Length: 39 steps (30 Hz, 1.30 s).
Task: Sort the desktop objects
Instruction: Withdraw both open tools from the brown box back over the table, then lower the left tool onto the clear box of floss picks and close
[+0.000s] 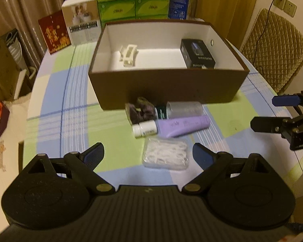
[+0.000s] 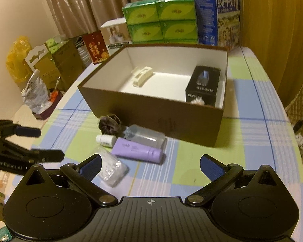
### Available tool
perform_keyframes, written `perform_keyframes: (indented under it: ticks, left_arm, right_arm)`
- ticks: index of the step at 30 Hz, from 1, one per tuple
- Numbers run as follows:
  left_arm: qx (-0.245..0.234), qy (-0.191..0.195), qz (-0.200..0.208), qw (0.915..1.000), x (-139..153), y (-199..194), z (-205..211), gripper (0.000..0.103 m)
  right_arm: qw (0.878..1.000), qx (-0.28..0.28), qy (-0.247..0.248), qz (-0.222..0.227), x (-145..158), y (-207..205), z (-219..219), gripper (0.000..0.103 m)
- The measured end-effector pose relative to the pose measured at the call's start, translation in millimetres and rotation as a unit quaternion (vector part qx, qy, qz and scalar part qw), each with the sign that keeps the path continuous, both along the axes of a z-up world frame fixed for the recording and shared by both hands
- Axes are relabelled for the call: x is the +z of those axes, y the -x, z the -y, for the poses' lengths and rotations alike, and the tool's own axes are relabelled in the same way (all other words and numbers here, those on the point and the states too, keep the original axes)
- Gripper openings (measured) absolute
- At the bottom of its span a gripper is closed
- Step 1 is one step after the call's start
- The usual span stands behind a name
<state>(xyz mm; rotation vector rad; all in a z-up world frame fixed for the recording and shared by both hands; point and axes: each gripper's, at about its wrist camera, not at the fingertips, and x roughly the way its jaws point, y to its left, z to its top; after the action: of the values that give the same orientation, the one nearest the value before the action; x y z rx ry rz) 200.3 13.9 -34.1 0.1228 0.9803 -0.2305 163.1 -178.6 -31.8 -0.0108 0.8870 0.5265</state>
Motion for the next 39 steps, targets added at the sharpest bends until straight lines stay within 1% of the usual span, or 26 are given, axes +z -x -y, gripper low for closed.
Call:
perform_keyframes:
  ticks: [6,12,19,29,35,39]
  left_arm:
    - [-0.010,0.001,-0.021,0.9997,-23,6,4,0.092]
    - [-0.021,0.000,-0.035,0.9992,-44,3,8,0.092]
    - [-0.027,-0.003,-0.050,0.9984,-68,-9,13,0.092]
    - [-0.043,-0.015,-0.074,0.9963,-98,-31,28,0.093]
    - [-0.051,-0.020,-0.071,0.9960,-108,-44,36,0.092]
    - [-0.054,-0.015,-0.066,0.9962,-111,-50,37,0.092]
  right_arm:
    - [1.000,-0.011,0.006,-0.015,-15,-1,5,0.101]
    - [0.999,-0.018,0.020,-0.030,-33,-4,7,0.101]
    - [0.998,-0.031,0.036,-0.050,-53,-11,15,0.101]
    - [0.994,-0.059,0.046,-0.077,-72,-24,33,0.101]
    - [0.993,-0.063,0.047,-0.083,-76,-29,37,0.101]
    - [0.993,-0.060,0.047,-0.085,-78,-32,36,0.101]
